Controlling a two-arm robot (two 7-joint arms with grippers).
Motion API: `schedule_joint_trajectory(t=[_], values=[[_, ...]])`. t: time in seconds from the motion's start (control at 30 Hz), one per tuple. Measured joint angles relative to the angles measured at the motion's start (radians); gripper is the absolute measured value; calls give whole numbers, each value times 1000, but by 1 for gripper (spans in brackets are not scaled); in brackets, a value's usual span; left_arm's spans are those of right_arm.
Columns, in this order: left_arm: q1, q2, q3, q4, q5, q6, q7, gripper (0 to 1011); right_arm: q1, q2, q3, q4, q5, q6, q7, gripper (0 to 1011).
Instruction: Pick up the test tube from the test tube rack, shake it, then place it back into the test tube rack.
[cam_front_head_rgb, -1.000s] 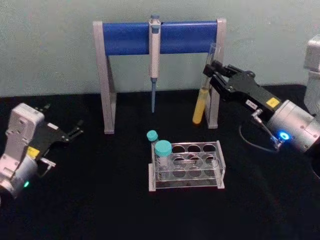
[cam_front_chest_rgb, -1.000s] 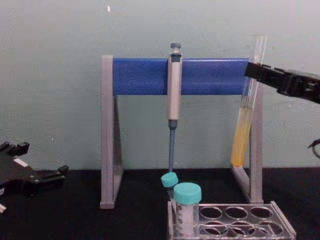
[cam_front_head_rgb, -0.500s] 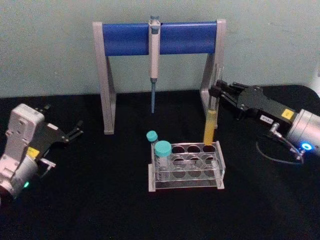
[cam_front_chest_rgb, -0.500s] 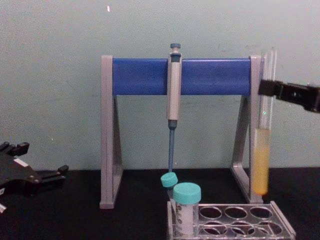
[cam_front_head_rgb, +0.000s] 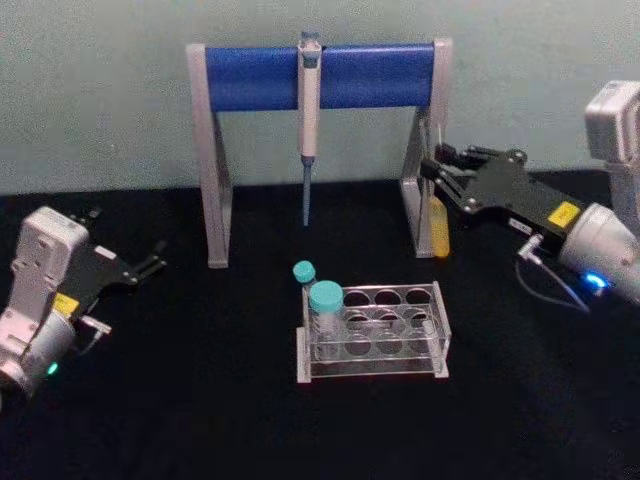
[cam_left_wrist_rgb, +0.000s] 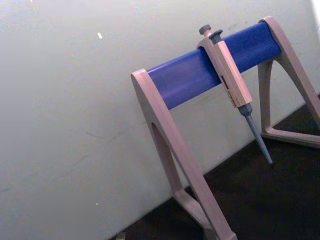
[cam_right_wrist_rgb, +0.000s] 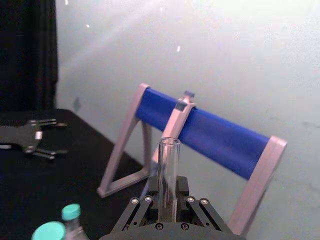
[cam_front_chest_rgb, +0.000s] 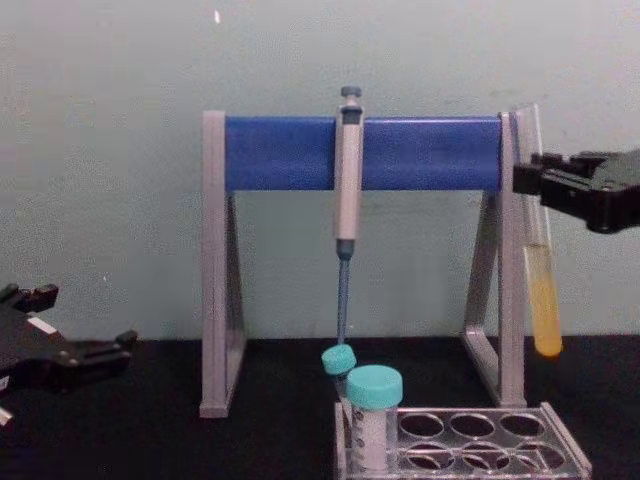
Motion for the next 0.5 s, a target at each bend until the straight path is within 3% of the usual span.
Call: schedule_joint_trajectory(t=[0.13,0.23,0.37,0.5], values=[[0,0,0,0,0,0,0,1001,14,-49,-4,28,-45,-36,-39,220],[0,0,0,0,0,0,0,1001,21,-79,1,53,-39,-53,-40,221],[0,0,0,0,0,0,0,1001,33,-127,17,91,9,-65,-16,220],[0,0,0,0,0,0,0,1001,46,-168,28,128,86,-57,38,220]])
